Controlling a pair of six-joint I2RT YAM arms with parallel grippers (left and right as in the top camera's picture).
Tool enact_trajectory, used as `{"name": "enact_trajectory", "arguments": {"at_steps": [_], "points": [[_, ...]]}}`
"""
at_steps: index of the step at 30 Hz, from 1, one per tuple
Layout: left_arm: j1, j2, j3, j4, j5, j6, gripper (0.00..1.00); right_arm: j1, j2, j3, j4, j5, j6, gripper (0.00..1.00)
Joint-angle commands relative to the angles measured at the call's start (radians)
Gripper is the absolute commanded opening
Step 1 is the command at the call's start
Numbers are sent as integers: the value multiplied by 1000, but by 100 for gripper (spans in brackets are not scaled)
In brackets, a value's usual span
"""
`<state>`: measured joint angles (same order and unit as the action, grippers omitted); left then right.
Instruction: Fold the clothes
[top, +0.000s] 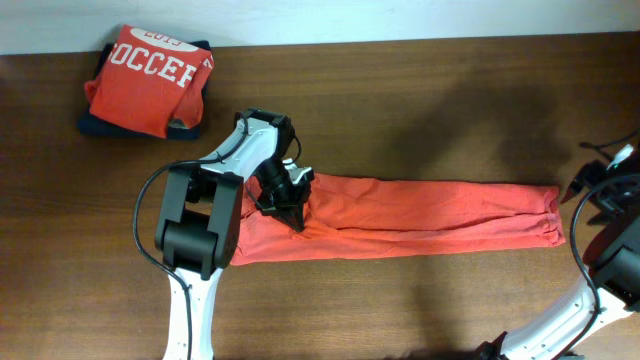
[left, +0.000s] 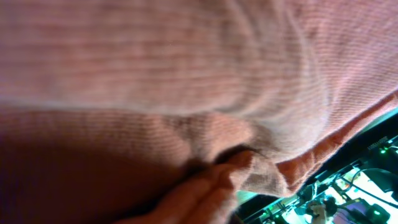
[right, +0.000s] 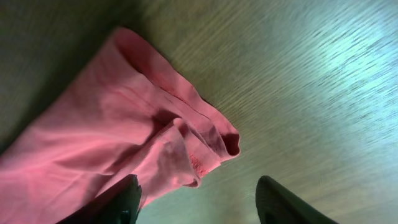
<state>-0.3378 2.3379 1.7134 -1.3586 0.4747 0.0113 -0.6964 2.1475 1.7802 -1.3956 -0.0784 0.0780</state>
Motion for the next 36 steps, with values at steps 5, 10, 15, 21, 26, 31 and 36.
{"name": "enact_trajectory", "arguments": {"at_steps": [5, 10, 15, 21, 26, 31, 36], "points": [[16, 26, -21, 32, -105, 1, 13, 39, -15, -192, 131, 8, -117, 71], [16, 26, -21, 32, -105, 1, 13, 84, -15, -335, 289, 13, -161, 75], [16, 26, -21, 35, -105, 1, 14, 111, -15, -460, 433, 13, -160, 55], [16, 26, -4, 35, -72, 1, 13, 112, -15, -420, 433, 11, -148, 4], [15, 24, 114, 32, 54, 1, 13, 112, -15, -321, 350, 11, -148, 4], [16, 22, 349, -39, 87, 1, 18, 112, -15, -230, 300, 5, -149, 4], [24, 22, 639, -142, 87, 1, 24, 112, -15, -178, 293, 26, -150, 4]]}}
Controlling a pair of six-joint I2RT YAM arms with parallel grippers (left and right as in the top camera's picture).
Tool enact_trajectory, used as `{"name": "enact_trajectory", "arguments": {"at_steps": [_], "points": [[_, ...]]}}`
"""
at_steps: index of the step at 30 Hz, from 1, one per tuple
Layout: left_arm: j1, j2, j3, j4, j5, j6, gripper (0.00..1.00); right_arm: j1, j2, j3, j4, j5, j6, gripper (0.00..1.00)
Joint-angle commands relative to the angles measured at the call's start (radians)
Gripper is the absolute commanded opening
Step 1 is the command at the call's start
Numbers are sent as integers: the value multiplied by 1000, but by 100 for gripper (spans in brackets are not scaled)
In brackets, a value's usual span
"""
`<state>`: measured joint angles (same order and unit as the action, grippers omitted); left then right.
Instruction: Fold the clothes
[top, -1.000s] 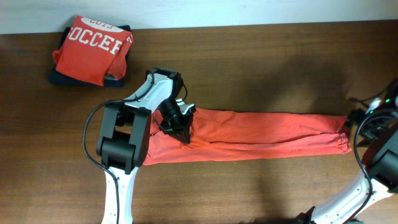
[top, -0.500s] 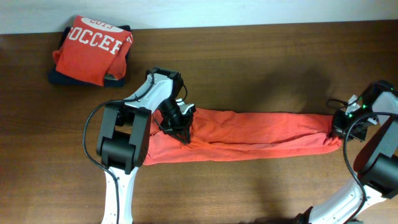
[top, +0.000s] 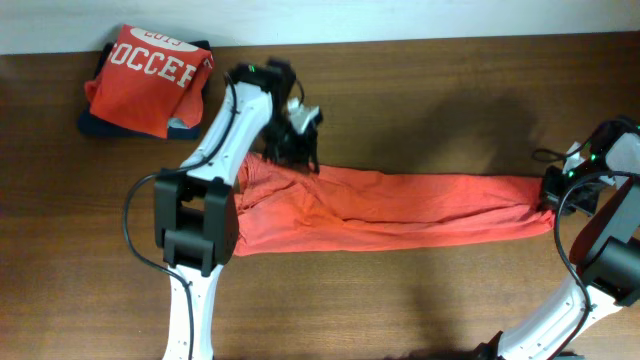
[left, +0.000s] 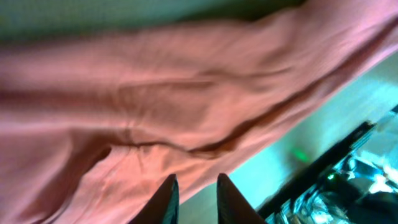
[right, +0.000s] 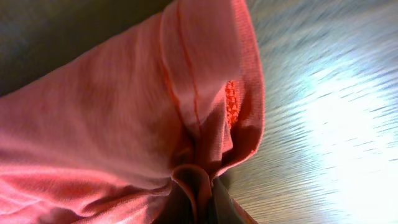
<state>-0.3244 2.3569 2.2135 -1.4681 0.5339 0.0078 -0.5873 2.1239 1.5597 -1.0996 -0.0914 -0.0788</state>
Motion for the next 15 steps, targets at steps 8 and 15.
{"name": "enact_trajectory", "arguments": {"at_steps": [8, 15], "points": [[135, 3, 506, -193, -43, -49, 30, -23, 8, 63, 29, 140, 7, 4], [328, 3, 520, -220, -90, -68, 30, -73, 8, 149, 2, 85, 4, 4]]}}
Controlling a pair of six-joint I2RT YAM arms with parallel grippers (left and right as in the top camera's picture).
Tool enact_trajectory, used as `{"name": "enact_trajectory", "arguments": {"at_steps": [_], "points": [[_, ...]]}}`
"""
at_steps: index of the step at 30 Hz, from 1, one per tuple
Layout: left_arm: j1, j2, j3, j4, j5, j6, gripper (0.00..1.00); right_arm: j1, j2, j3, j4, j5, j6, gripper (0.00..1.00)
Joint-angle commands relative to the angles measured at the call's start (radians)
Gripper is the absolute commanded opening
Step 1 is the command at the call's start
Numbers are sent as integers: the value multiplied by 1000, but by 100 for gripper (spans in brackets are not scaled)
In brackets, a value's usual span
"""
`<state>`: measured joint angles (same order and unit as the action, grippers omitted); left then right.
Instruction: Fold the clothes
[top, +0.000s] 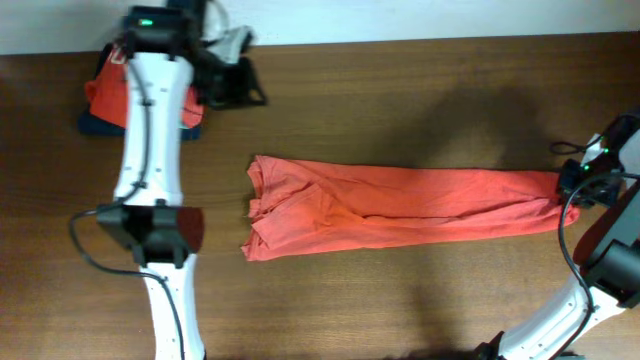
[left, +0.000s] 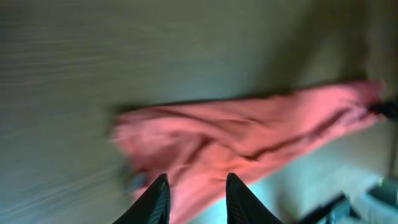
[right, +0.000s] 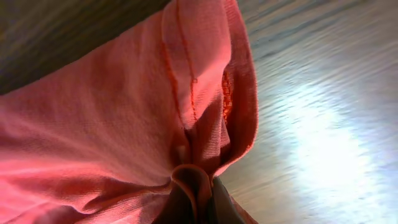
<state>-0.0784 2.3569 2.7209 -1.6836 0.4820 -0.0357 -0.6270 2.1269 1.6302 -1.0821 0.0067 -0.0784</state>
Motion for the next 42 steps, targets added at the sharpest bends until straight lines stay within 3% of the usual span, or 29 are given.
{"name": "enact_trajectory", "arguments": {"at_steps": [1, 14, 22, 31, 42], "points": [[111, 3, 13, -5, -38, -24, 30, -40, 5, 98, -27, -18, 4, 4], [287, 3, 13, -5, -142, -28, 35, -3, 5, 325, -215, -260, -55, 4], [293, 3, 13, -4, -244, -37, 40, 169, -23, 349, -333, -286, -115, 4], [293, 3, 13, 22, -270, -47, 43, 460, -24, 348, -505, -261, -180, 4], [293, 3, 12, 30, -270, -47, 45, 670, -24, 256, -518, -223, -179, 4]]}}
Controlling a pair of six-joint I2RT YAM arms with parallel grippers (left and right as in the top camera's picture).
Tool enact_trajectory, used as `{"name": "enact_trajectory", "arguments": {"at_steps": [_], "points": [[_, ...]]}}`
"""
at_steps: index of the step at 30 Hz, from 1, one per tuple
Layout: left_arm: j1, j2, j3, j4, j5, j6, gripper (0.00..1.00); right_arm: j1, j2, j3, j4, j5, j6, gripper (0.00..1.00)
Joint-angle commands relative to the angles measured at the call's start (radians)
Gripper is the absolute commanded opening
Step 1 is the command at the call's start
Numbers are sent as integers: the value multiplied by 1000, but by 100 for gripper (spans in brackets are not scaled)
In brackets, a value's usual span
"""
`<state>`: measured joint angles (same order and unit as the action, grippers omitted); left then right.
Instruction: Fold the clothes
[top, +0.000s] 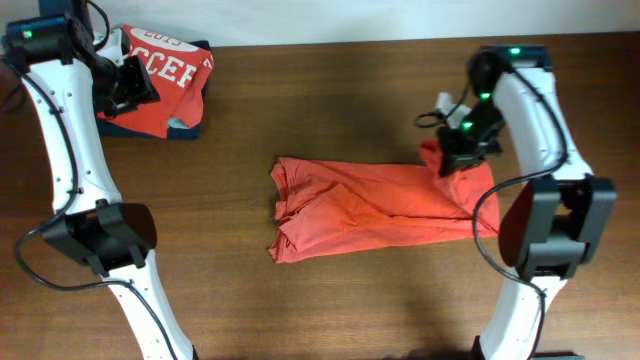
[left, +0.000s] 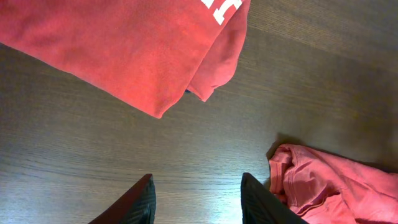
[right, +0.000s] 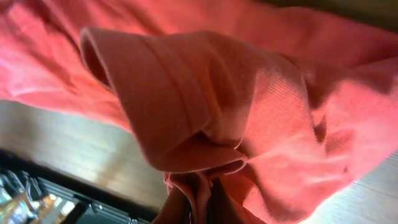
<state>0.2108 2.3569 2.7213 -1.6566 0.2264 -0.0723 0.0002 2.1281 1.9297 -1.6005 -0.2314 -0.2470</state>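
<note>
Orange-red trousers lie across the table's middle, their waist to the left. The leg end is doubled back over the right part. My right gripper is shut on that leg end, a bunch of cloth pinched between its fingers, raised just above the trousers' far edge. My left gripper hovers open at the far left by the folded pile, with nothing between its fingers over bare wood.
A folded red soccer shirt lies on a navy garment at the back left corner; the shirt also fills the top of the left wrist view. The wooden table ends at a white wall behind.
My right gripper, still shut on the leg end, has moved from the far right to mid-right, doubling the trousers over. My left gripper has moved further left, beside the pile.
First my left gripper was pressed into the trousers near the waist, and my right stood open by the leg ends. Then the right was shut on the leg ends. The left was then open, away at the back left. The trousers now lie folded shorter.
</note>
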Motion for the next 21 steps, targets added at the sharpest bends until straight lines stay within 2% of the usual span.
{"name": "enact_trajectory", "arguments": {"at_steps": [1, 8, 9, 10, 12, 13, 15, 18, 21], "points": [[4, 3, 11, 3, -14, -10, 44, 61, -26, -66, 11, 24, -11, 4], [4, 3, 11, 2, -14, -10, 45, 130, -26, -224, 135, 32, -6, 4], [4, 3, 11, 3, -14, -10, 45, 134, -26, -242, 152, 27, -6, 7], [4, 3, 11, 3, -14, -10, 45, 138, -26, -253, 164, 16, -7, 16], [4, 3, 11, 3, -14, -10, 45, 140, -26, -257, 173, -21, -8, 45], [4, 3, 11, 3, -14, -10, 45, 138, -26, -251, 173, -29, -8, 52], [4, 3, 11, 2, -14, -10, 45, 126, -26, -219, 157, -61, -13, 57], [4, 3, 11, -3, -14, -10, 45, 89, -30, -148, 92, -187, -113, 61], [4, 3, 11, -10, -14, -10, 45, 39, -42, -104, 58, -210, -111, 64]]}}
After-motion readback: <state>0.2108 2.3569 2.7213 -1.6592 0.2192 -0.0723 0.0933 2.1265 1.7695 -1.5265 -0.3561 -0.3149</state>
